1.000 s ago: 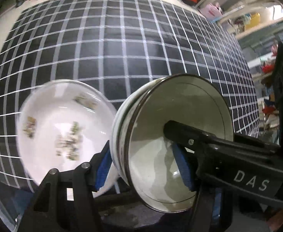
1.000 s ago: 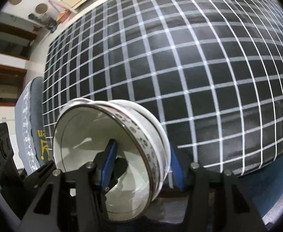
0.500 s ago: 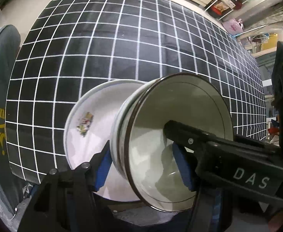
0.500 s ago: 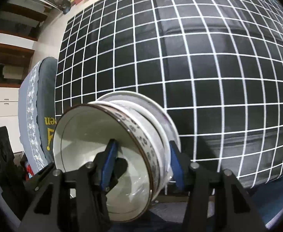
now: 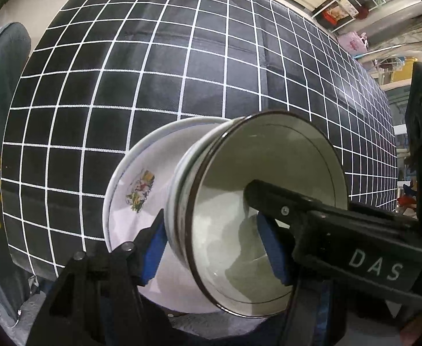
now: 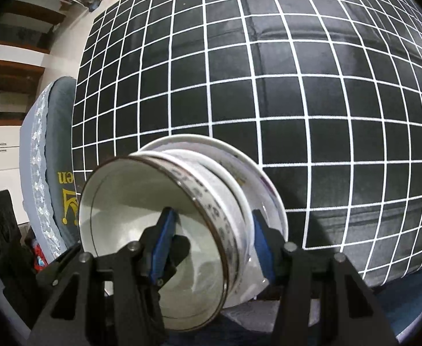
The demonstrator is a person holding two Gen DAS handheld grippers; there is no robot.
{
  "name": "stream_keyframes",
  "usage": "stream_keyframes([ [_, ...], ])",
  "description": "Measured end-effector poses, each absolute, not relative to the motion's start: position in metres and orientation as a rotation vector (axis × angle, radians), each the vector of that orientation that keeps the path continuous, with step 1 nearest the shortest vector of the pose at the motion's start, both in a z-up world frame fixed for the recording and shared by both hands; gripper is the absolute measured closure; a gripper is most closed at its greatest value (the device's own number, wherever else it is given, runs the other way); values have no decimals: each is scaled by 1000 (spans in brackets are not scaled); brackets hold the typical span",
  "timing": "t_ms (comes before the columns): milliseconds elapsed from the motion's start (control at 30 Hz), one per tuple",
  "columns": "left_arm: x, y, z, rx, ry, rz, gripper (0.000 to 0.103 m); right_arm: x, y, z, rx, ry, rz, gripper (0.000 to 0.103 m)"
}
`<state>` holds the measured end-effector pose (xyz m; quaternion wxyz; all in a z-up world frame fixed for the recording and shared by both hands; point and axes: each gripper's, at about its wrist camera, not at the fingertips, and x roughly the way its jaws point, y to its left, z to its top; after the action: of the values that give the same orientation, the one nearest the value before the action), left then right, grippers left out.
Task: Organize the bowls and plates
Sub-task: 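Lift the nested bowls with both grippers and carry them over the plate stack, then lower the nested bowls onto the cartoon bear plate with both grippers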
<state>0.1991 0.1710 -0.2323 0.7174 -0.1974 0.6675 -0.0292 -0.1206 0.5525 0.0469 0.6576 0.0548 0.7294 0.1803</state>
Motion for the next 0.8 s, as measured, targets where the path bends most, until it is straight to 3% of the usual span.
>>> stream_keyframes([
  [800,180,190,-212,-421,1428,-54,48,-116,553,59,95,1549,446,46],
])
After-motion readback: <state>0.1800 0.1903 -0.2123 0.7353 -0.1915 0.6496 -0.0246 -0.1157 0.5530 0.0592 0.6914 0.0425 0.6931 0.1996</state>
